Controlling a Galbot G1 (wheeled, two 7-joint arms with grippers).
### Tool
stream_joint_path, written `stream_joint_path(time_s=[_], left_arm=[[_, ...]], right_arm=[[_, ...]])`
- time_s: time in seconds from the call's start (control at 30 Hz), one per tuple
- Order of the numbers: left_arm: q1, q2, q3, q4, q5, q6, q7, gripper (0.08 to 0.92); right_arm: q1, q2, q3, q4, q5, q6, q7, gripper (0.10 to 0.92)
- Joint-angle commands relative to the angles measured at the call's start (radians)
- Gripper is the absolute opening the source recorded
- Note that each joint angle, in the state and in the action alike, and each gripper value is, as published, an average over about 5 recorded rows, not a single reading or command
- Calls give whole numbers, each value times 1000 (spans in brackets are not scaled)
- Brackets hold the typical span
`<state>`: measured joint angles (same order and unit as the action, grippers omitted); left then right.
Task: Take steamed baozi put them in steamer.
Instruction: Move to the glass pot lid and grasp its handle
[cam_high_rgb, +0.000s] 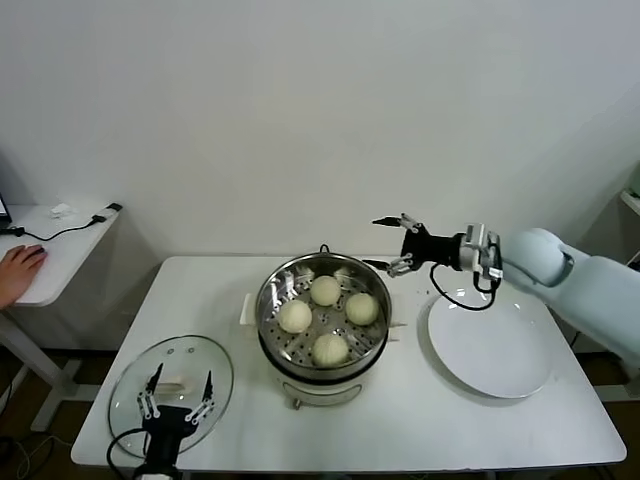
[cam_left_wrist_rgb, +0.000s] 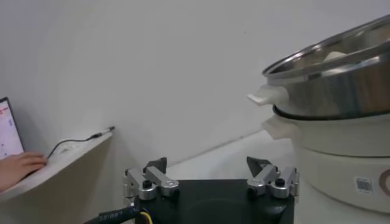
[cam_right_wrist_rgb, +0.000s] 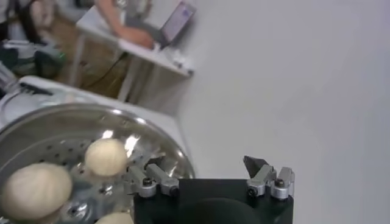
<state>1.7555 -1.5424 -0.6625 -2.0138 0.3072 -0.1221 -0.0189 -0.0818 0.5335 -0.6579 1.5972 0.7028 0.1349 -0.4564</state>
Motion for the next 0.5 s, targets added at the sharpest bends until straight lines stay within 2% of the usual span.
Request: stream_joint_path(time_s=[0.03,0.2,0.5], left_arm=[[11,-6,-34,-21,121,13,30,823],[-12,-6,-87,-11,347,-19,30,823],[-51,9,-192,0,1059,-87,2,823]], right_arm=[[-799,90,862,78,-141,27,99,823],[-1021,220,1080,140,-166,-17,129,823],[-1235,407,1268,172,-176,-16,119,823]])
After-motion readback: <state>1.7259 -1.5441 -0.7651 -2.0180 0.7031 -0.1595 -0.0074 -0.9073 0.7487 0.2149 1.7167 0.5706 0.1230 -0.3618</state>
